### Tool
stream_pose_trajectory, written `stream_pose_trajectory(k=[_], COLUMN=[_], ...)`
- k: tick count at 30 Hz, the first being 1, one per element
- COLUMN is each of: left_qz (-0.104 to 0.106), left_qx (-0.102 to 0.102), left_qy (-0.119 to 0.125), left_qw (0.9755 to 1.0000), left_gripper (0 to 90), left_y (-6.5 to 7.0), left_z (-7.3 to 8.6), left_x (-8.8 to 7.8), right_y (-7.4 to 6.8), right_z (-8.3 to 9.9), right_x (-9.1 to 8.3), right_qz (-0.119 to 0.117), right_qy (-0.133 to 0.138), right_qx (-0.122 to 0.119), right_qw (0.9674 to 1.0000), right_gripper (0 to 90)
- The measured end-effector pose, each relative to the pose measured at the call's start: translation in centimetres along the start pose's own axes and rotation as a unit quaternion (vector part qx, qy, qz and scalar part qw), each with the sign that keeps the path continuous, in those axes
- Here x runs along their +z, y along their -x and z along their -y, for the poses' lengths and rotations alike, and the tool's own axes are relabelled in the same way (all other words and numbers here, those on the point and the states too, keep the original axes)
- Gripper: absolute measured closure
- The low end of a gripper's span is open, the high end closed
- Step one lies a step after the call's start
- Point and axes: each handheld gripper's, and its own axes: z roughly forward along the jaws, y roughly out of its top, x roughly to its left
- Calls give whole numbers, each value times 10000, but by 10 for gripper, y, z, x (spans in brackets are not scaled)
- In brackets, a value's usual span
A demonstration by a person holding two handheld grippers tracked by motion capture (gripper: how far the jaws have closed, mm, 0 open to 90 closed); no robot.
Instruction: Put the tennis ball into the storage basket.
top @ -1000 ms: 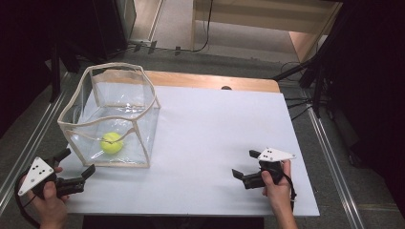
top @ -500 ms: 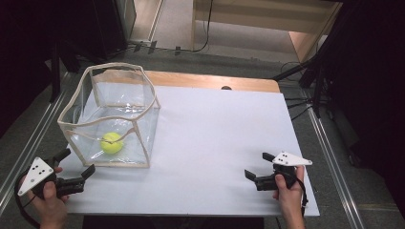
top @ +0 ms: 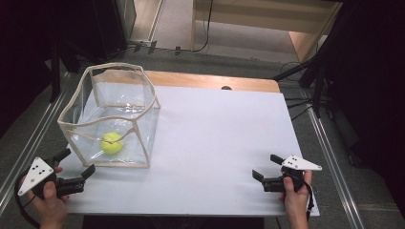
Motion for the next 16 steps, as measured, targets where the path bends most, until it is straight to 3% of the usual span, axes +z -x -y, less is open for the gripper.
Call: stream_pose_trajectory(k=[10,16], left_qz=[10,-1], left_qx=[-49,-63], left_qy=[56,45], left_qw=[10000,10000], left_gripper=[0,0], left_y=[-1,-1], left_z=[0,0], left_x=[0,0], right_y=[6,4], right_z=[11,12], right_x=[-9,-5], right_qz=[125,132], right_qy=[263,118], right_qx=[96,65], right_qw=[9995,9998], right_gripper=[0,0])
